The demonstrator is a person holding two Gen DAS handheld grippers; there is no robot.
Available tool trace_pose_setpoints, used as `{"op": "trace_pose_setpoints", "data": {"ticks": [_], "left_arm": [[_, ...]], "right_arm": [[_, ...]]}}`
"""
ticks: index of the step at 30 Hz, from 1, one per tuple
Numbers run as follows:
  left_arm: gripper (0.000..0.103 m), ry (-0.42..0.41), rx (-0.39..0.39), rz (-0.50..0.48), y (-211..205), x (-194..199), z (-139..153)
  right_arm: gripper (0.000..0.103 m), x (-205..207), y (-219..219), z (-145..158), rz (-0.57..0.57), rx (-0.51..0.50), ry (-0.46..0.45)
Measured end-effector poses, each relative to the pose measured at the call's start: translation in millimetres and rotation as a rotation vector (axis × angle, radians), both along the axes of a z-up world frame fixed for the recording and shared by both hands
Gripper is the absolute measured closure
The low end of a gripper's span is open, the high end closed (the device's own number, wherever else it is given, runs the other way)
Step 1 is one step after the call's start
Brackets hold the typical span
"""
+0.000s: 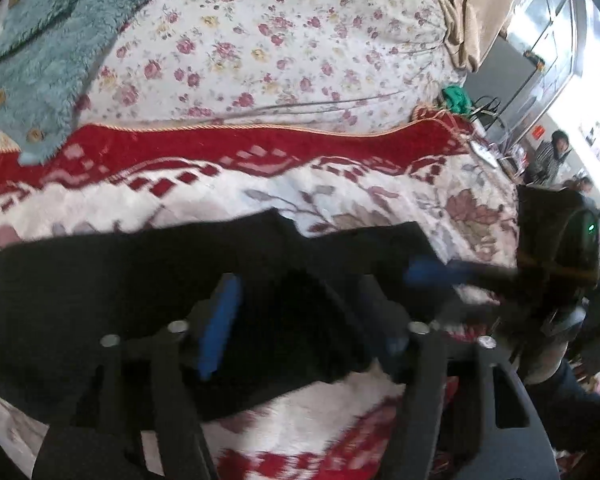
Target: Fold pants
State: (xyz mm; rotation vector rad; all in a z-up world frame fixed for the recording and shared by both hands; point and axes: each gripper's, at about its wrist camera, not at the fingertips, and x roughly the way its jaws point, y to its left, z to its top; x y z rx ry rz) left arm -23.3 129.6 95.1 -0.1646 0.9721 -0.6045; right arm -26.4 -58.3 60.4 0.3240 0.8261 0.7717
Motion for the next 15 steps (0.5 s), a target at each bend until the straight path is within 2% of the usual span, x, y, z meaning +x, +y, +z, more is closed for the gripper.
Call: {"op": "trace_pose_setpoints", "data": {"ticks": [2, 4, 5, 8, 10, 12, 15], "left_arm": [[0.04, 0.016, 0.006, 0.008, -8, -5, -3], [0.04, 0.013, 0.026, 0.02, -17, -9, -6], [0.04, 0.013, 0.029, 0.019, -22, -12, -8], [0.04, 0.017, 0.04, 0.034, -35, -17, -12], [0.04, 0.012, 0.068, 0.074, -43, -20, -13], [0.04, 0.002, 0.143, 0.166, -49, -24, -16], [0.04, 0.033, 0.173, 0.199, -55, -24, -31]], "right_arm": [[0.046, -13, -34, 13, -0.09, 0.0, -0.044], [0.046, -21, -63, 16, -0.171, -0.008, -0.036], [0.046, -24, -84, 11, -0.229, -0.014, -0.018], [0.046, -23, -113, -7, -0.324, -0.033, 0.038], [0.046, -21, -125, -25, -0.355, -0.019, 0.084], [0.046, -15, -126, -42, -0.374, 0.021, 0.13], [0.046, -12, -126, -50, -0.365, 0.075, 0.152]]}}
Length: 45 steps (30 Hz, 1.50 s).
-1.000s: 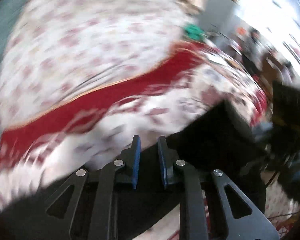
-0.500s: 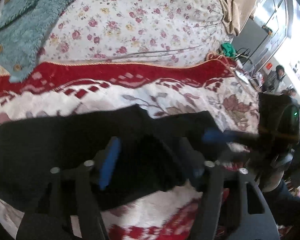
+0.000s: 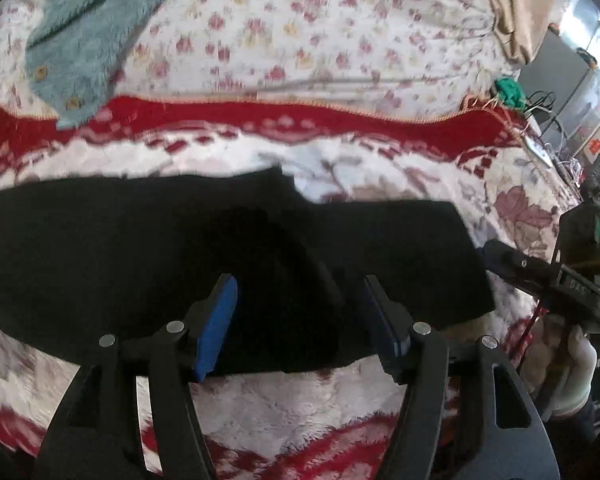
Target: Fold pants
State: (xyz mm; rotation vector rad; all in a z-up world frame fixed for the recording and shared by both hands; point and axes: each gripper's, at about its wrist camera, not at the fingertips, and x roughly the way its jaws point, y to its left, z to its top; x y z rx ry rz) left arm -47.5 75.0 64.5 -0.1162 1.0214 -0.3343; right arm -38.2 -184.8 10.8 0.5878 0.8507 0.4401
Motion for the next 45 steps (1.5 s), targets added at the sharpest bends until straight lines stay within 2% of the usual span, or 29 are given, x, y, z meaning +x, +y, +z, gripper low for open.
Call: {"op": "trace_pose_setpoints", "data": {"ticks": [2, 7, 8, 9, 10, 11, 12, 14, 18, 20, 21, 22, 23, 24, 27, 29, 33, 37, 40, 44, 45], "left_arm": [[0.04, 0.059, 0.003, 0.005, 1, 6, -16], [0.04, 0.03, -0.003, -0.006, -2, 5, -22], [0.043, 0.023, -0.018, -0.021, -6, 7, -22], [0.063, 0.025, -0.027, -0.026, -8, 9, -22], [0.081, 0.03, -0.017, -0.026, -11, 13, -22], [0.084, 0.027, -0.002, -0.035, -15, 16, -20], [0.088, 0.017, 0.005, -0.049, -17, 19, -16], [0.089, -0.001, 0.001, -0.058, -14, 22, -7], [0.089, -0.043, -0.033, -0.072, 4, 17, 11], [0.089, -0.04, -0.028, -0.06, 11, 16, 9], [0.089, -0.017, -0.016, -0.045, 12, 17, 2], [0.088, 0.011, -0.015, -0.029, 14, 18, -8], [0.088, 0.049, -0.024, -0.008, 17, 21, -21], [0.087, 0.051, -0.051, 0.004, 21, 21, -26], [0.082, 0.047, -0.119, 0.02, 33, 20, -22], [0.081, 0.024, -0.1, 0.045, 41, 19, -14], [0.081, -0.035, -0.006, 0.11, 55, 16, -1], [0.081, -0.009, -0.049, 0.168, 82, 11, -3], [0.081, -0.008, -0.055, 0.197, 94, 0, -3], [0.081, -0.016, -0.004, 0.256, 102, -17, -4], [0.078, -0.019, 0.006, 0.267, 104, -19, -4]], "right_arm": [[0.046, 5, 7, -4, 0.007, -0.012, 0.007], [0.046, 11, 17, -11, 0.035, -0.025, 0.025], [0.046, 12, 19, -14, 0.04, -0.023, 0.023], [0.046, 13, 20, -16, 0.042, -0.01, 0.009], [0.054, 13, 20, -17, 0.032, -0.001, -0.001], [0.064, 11, 19, -18, 0.004, 0.0, -0.006], [0.067, 10, 19, -18, -0.002, 0.002, -0.01], [0.073, 6, 20, -13, -0.002, -0.004, -0.032], [0.074, -1, 21, 2, 0.003, 0.008, -0.058], [0.073, -1, 28, 7, -0.004, -0.025, -0.063], [0.072, 1, 34, 6, -0.012, -0.066, -0.055], [0.066, 5, 40, 1, -0.021, -0.121, -0.037], [0.056, 7, 43, -3, -0.028, -0.152, -0.025], [0.051, 9, 45, -9, -0.034, -0.18, -0.007], [0.05, 7, 40, -8, -0.04, -0.165, -0.003], [0.05, 3, 38, -2, -0.045, -0.206, -0.01], [0.05, -4, 40, 14, -0.067, -0.271, -0.036], [0.05, -15, 45, 34, -0.086, -0.253, -0.106], [0.05, -19, 59, 46, -0.026, -0.205, -0.174], [0.05, -15, 89, 52, 0.057, -0.213, -0.22], [0.05, -14, 99, 51, 0.076, -0.217, -0.223]]}}
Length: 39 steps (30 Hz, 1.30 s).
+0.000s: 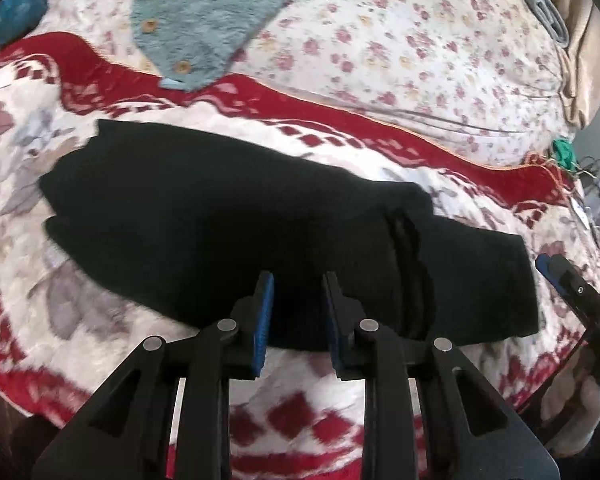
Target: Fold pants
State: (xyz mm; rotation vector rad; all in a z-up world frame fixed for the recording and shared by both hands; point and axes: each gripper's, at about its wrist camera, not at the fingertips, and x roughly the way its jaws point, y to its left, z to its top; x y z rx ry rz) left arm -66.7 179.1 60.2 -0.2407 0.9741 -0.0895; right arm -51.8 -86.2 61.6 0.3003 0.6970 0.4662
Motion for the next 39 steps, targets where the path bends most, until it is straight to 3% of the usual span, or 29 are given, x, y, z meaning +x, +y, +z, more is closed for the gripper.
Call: {"op": "trace_pose_setpoints", "data": {"ticks": [9, 15, 25, 28, 39], "left_arm": [[0.074, -0.011, 0.054, 0.044, 16, -15, 0], [0.074, -0.003, 0.049, 0.087, 33, -20, -2], [0.073, 0.015, -0.052, 0.175, 72, -29, -5], [0.059, 0.019, -0.085, 0.217, 85, -32, -7], [0.059, 0.054, -0.059, 0.29, 105, -32, -16]], "right_arm": [[0.049, 6, 72, -12, 0.118, -0.094, 0.005], [0.049, 11, 103, -17, 0.181, -0.109, 0.02], [0.049, 24, 132, -22, 0.225, -0.113, 0.049], [0.049, 29, 139, -20, 0.24, -0.108, 0.054], [0.049, 41, 172, -17, 0.308, -0.127, 0.044]]}}
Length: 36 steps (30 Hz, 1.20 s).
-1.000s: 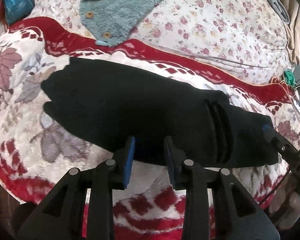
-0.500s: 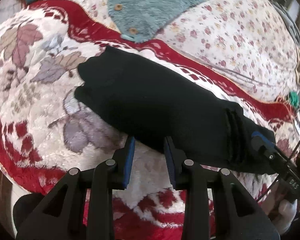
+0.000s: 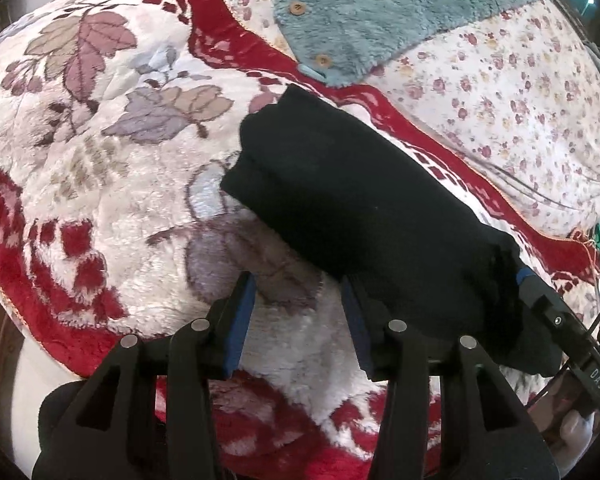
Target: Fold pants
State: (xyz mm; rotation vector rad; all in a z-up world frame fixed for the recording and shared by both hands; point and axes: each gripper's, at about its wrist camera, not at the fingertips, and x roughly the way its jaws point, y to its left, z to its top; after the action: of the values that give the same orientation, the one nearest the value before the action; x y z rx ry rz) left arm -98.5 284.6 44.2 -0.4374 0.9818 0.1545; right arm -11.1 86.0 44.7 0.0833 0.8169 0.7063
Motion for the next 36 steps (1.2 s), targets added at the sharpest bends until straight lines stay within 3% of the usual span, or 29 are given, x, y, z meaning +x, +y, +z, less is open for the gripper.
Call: {"op": "trace_pose_setpoints", "data": {"ticks": [10, 21, 36], "left_arm": [[0.059, 0.011, -0.016, 0.025, 15, -3, -6], [0.059, -0.03, -0.164, 0.062, 31, -8, -7], [0.059, -0.039, -0.114, 0.068, 28, 10, -4]], "right_arm": [[0.049, 9, 25, -6, 0.029, 0.037, 0.046], [0.049, 22, 45, 0, 0.062, 0.006, 0.027], [0.049, 40, 74, 2, 0.11, -0.009, 0.018]]}}
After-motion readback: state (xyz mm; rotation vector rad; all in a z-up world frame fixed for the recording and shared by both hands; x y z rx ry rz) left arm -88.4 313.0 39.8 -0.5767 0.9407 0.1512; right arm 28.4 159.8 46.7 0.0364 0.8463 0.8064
